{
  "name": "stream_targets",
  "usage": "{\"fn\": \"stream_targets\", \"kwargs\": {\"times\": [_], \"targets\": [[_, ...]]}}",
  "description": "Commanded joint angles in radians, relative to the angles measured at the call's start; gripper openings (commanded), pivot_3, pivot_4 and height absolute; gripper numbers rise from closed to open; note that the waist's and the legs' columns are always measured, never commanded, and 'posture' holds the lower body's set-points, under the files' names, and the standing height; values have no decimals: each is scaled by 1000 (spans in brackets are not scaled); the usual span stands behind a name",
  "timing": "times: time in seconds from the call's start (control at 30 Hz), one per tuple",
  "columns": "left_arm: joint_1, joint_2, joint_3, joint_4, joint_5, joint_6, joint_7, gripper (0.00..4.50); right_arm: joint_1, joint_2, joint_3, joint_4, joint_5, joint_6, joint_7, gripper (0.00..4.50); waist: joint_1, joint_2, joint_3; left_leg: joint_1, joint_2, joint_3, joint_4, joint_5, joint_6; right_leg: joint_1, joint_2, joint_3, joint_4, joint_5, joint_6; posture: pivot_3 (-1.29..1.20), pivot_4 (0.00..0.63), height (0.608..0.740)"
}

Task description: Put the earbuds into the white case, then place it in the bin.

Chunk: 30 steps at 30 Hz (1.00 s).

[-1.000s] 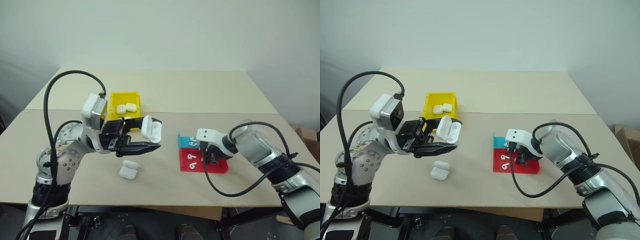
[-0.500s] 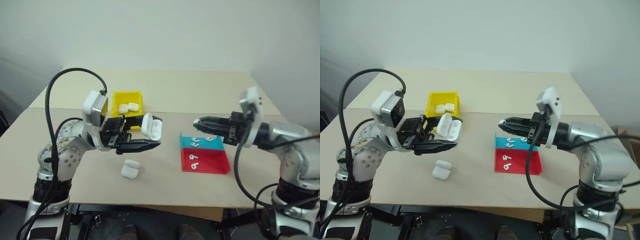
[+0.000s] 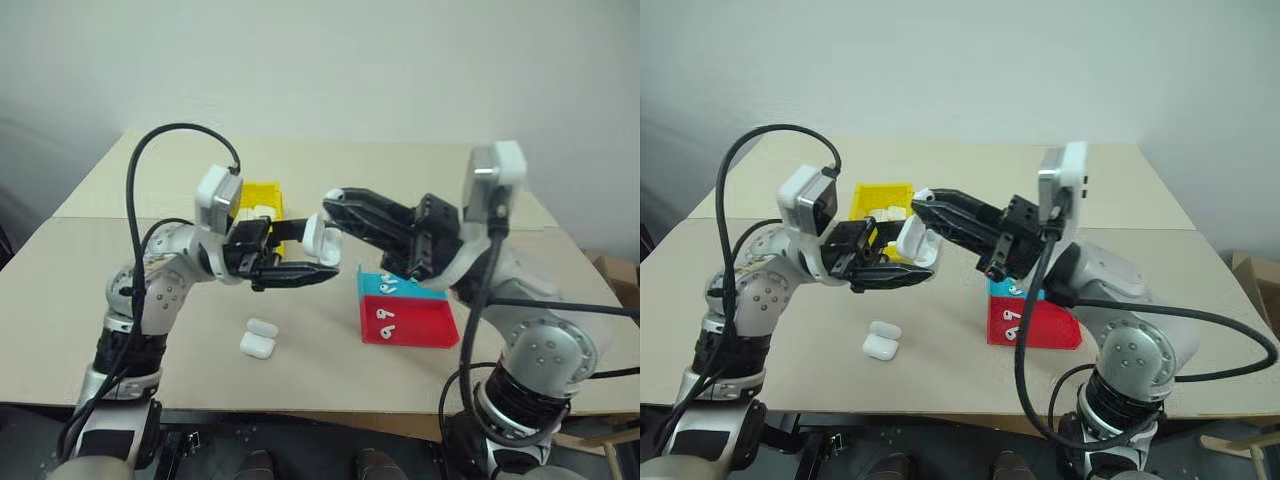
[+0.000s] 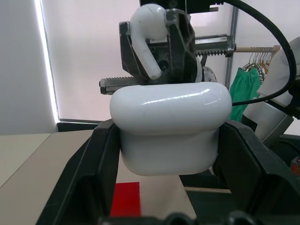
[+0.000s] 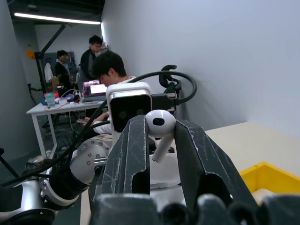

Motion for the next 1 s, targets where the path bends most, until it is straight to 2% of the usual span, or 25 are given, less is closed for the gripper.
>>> {"fn": "stream_targets", "kwargs": {"times": [0.03,0.6,1.0], "targets": [[-27,-2,10,-7,4,-19,-17,2817,19,-48,27,-16,13,-72,-10,613,0,0,0,0,0,0,0,0,0,0,0,0,0,0,0,0,150,740],[-17,-3,27,-19,11,-26,-23,2817,61,-252,152,43,-33,-239,-2,613,-2,0,0,0,0,0,0,0,0,0,0,0,0,0,0,0,150,740],[-20,-10,34,-13,23,-33,-35,2817,69,-318,221,68,-76,-326,17,613,-1,0,0,0,0,0,0,0,0,0,0,0,0,0,0,0,150,740]]}}
